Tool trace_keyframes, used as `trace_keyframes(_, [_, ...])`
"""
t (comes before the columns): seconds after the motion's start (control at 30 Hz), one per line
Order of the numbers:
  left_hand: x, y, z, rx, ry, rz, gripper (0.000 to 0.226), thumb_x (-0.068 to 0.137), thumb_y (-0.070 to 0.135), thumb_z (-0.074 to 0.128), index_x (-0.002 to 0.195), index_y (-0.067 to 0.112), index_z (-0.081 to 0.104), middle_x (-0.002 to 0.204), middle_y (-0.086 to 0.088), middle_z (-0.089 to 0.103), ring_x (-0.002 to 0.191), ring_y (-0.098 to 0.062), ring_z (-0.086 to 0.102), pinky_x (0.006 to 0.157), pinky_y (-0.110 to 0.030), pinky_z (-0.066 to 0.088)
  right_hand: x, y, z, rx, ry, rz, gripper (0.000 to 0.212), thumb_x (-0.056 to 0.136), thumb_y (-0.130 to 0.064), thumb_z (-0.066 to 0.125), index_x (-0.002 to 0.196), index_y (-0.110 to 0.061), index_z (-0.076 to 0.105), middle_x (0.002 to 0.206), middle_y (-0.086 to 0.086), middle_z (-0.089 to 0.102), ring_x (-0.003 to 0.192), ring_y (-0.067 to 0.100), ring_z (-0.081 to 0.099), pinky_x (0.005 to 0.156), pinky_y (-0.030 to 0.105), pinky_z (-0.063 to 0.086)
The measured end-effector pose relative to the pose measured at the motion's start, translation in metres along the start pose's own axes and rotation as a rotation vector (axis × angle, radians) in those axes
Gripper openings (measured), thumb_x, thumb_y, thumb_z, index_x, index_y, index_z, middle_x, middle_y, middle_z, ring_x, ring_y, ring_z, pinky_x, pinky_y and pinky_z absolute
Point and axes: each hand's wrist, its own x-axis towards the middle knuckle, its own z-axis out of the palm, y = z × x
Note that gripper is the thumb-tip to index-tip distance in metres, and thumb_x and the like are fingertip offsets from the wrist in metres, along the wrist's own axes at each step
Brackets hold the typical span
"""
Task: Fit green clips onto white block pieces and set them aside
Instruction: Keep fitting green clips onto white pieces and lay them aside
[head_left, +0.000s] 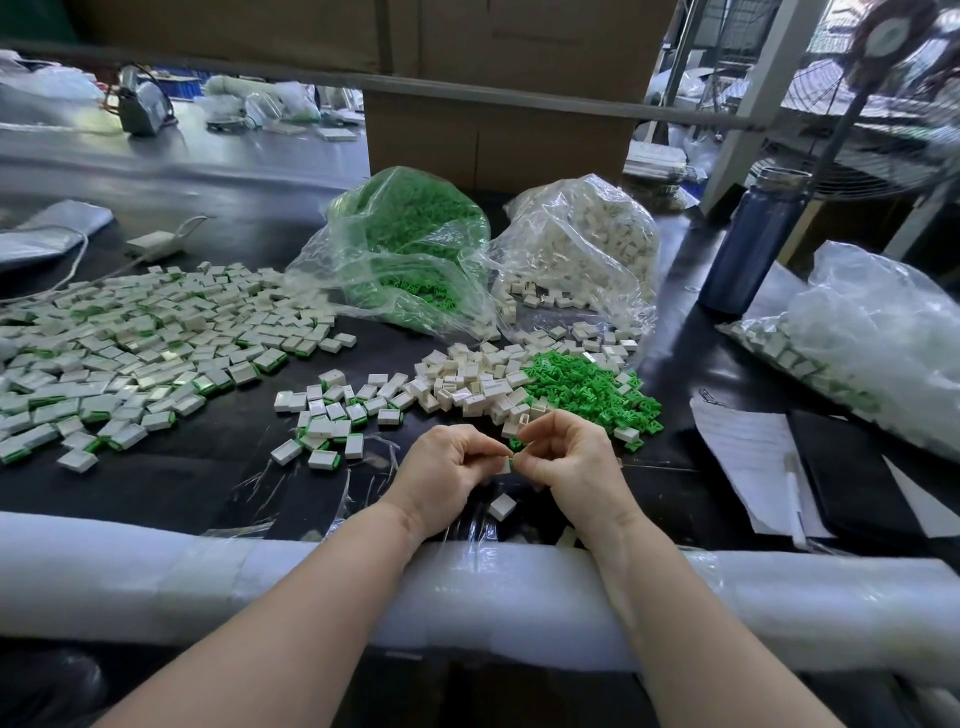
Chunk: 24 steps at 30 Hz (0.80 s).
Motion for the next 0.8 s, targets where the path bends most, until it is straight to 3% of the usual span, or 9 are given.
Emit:
trace_keyframes(0.33, [-0.0010, 0.0007, 0.0001, 0.117, -0.028, 0.091, 0.012, 0.081, 0.003, 0.067, 0.091, 0.005, 0.073, 0.074, 0.014, 0.058, 0.072, 0.001, 0.056, 0.075, -0.008, 0.042, 0.0002, 0.0017, -0.0015, -0.017, -0.026, 0.017, 0.023, 0.070, 0.011, 0.070, 0.071, -0.010, 0.060, 0.057, 0.002, 0.059, 0.048, 0.004, 0.052, 0.049, 0.015, 0.044])
trace_keyframes(0.47, [-0.0015, 0.0018, 0.0006, 0.059, 0.023, 0.057, 0.014, 0.084, 0.009, 0.066, 0.097, 0.013, 0.071, 0.088, 0.003, 0.069, 0.084, -0.006, 0.063, 0.083, -0.015, 0.048, 0.0012, 0.0005, 0.0007, 0.052, 0.028, 0.002, 0.021, 0.073, 0.009, 0.070, 0.070, -0.009, 0.061, 0.058, 0.000, 0.061, 0.047, 0.001, 0.055, 0.047, 0.014, 0.043])
trace_keyframes(0.57, [-0.0023, 0.0022, 0.0015, 0.046, 0.010, 0.067, 0.023, 0.079, 0.011, 0.071, 0.099, 0.020, 0.065, 0.082, 0.008, 0.065, 0.073, 0.006, 0.059, 0.073, -0.006, 0.044, 0.0021, 0.0004, 0.0013, 0.124, 0.035, 0.010, 0.020, 0.077, 0.009, 0.066, 0.069, -0.008, 0.063, 0.056, 0.000, 0.062, 0.046, 0.004, 0.057, 0.045, 0.014, 0.044])
trace_keyframes(0.67, [-0.0017, 0.0003, 0.0020, 0.031, 0.031, 0.044, 0.020, 0.080, 0.010, 0.071, 0.089, 0.023, 0.059, 0.076, 0.008, 0.063, 0.065, 0.006, 0.057, 0.068, -0.005, 0.042, 0.0018, 0.0000, 0.0013, 0.156, 0.033, 0.013, 0.016, 0.080, 0.006, 0.066, 0.071, -0.007, 0.064, 0.055, 0.001, 0.064, 0.046, 0.006, 0.057, 0.045, 0.016, 0.046])
trace_keyframes(0.8, [0.0007, -0.0019, 0.0004, 0.029, 0.081, 0.034, 0.010, 0.087, 0.019, 0.064, 0.095, 0.016, 0.068, 0.088, 0.003, 0.068, 0.083, -0.006, 0.061, 0.076, -0.008, 0.044, 0.0012, 0.0003, 0.0003, 0.170, 0.025, 0.007, 0.015, 0.081, 0.002, 0.066, 0.072, -0.010, 0.067, 0.058, 0.001, 0.066, 0.048, 0.005, 0.057, 0.047, 0.016, 0.048])
